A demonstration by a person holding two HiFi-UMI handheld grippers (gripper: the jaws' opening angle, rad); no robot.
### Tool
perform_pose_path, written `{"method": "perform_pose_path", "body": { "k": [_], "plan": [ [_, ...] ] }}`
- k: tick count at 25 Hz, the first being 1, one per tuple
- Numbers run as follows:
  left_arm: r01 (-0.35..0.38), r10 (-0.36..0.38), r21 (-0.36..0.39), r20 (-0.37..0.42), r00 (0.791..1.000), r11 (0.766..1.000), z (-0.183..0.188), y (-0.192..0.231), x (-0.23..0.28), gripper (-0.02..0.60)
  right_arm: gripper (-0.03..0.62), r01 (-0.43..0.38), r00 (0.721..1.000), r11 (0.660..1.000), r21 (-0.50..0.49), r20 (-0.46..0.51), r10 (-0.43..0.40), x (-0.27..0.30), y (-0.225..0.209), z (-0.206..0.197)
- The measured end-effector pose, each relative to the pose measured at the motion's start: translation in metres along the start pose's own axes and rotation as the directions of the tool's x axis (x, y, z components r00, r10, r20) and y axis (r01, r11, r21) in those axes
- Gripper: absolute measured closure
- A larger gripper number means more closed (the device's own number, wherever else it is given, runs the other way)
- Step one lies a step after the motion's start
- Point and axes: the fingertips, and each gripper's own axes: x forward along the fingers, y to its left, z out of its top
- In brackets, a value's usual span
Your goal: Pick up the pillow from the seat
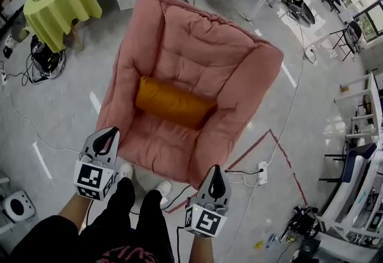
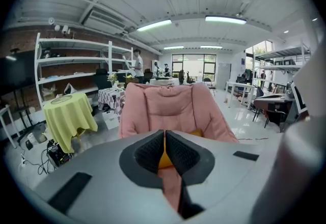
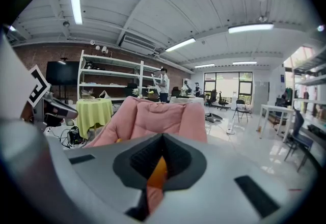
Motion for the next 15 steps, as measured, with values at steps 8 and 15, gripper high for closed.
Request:
{"method": "perform_pose_path", "body": {
  "k": [8, 15],
  "plan": [
    [-0.002, 0.003, 0.008, -0.033, 0.999, 1.000, -0.023, 0.003, 0.023, 0.572, 0.574, -0.001, 1.000, 1.000, 0.028, -0.020, 0.002, 0.023, 0.003, -0.023],
    [0.006, -0.004, 0.040, -0.055, 0.998, 0.999, -0.042, 0.003, 0.048, 0.572, 0.574, -0.010, 0.999, 1.000, 0.020, -0.052, 0.011, 0.043, 0.007, -0.047]
  ]
}}
